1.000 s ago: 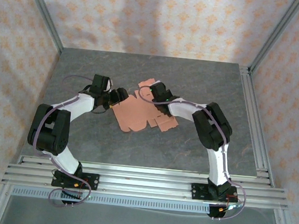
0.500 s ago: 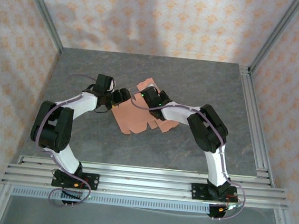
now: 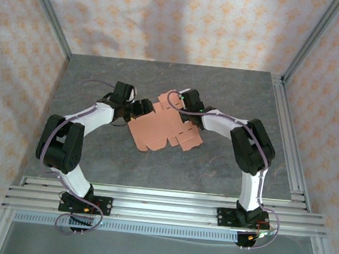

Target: Fold the paper box

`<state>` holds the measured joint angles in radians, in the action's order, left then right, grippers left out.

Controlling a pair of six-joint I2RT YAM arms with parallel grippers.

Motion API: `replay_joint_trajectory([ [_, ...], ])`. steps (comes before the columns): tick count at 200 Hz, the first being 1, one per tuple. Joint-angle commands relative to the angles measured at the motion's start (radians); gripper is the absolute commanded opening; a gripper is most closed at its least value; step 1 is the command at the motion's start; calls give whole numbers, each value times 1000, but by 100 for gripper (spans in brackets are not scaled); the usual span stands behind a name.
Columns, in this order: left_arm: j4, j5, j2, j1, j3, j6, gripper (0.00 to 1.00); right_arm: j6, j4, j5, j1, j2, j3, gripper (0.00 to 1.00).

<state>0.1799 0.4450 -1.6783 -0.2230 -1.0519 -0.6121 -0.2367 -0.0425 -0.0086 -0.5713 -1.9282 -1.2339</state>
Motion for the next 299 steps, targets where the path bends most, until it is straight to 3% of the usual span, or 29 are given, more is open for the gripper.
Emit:
replay_joint_trajectory([
  [1,33,-34,29,-14,-65,12,83,11,129,-68,-6,40,80,0],
  [78,242,-100,-129,-54,-433,19,83,-179,420,-62,-20,100,227,0],
  [125,399,-89,-283,-77,-675,72,83,-310,422,25,-65,77,206,0],
  [170,426,-79,-355,-81,-740,72,83,-335,394,26,-78,49,183,0],
  [218,533,-68,-471,-96,-907,196,79,-372,352,25,-95,30,166,0],
  [299,727,72,-692,-107,-1177,330,67,-375,332,21,-104,20,148,0],
])
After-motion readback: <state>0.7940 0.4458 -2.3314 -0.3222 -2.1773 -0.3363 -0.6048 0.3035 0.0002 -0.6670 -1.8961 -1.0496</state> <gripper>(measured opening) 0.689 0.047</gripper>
